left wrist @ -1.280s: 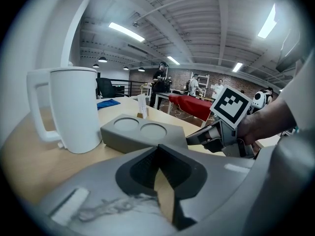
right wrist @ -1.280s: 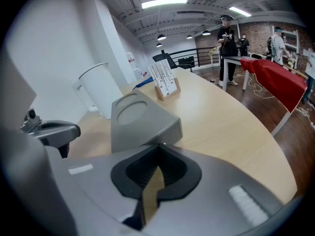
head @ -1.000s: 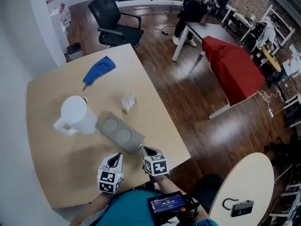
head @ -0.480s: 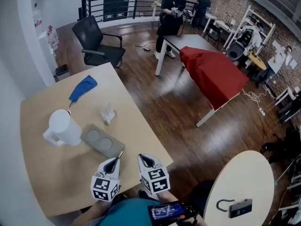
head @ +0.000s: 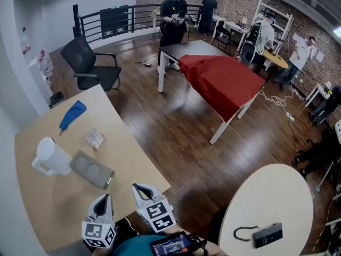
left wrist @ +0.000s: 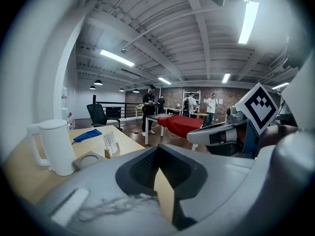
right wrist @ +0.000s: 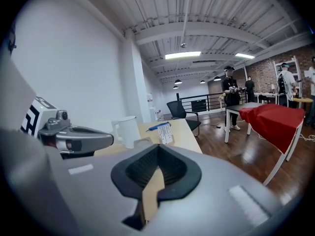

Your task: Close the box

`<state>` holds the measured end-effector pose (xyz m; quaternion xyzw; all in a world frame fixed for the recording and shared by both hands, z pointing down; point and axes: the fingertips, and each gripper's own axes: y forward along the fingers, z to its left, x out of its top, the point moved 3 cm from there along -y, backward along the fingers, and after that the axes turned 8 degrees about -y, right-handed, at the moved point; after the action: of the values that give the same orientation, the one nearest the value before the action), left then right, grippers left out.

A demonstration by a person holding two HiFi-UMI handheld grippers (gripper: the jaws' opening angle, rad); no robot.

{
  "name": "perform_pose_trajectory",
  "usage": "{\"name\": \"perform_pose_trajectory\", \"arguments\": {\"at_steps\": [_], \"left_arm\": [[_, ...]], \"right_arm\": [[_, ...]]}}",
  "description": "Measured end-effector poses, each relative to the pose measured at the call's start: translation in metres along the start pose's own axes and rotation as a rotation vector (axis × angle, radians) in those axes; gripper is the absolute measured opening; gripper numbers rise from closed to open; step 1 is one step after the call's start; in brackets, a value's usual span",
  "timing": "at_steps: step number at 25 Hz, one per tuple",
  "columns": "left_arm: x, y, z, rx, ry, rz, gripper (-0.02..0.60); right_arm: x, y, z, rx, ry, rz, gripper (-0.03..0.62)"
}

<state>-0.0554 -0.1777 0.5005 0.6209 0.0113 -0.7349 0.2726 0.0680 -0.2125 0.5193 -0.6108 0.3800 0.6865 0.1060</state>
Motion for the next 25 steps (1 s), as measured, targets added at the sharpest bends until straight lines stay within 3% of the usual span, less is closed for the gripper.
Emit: {"name": "perform_pose_trajectory", "arguments": {"at_steps": [6, 15, 25], "left_arm": [[-0.006, -0.007, -0.011, 0.036, 0.022, 0.021, -0.011], [0.012, -0.005, -0.048, -0.052, 0.090, 0.001, -0.011], [-0.009, -0.065, -0.044, -0.087, 0.072, -0.032, -0.011]], "right_arm": [[0.002, -0.014, -0.006, 0.027, 0.021, -0.027, -0.009], [-0.004, -0.035, -0.005, -0.020, 0.022, -0.045, -0.009], [-0.011, -0.063, 0.057, -0.052, -0.011, -0.027, -0.009]]}}
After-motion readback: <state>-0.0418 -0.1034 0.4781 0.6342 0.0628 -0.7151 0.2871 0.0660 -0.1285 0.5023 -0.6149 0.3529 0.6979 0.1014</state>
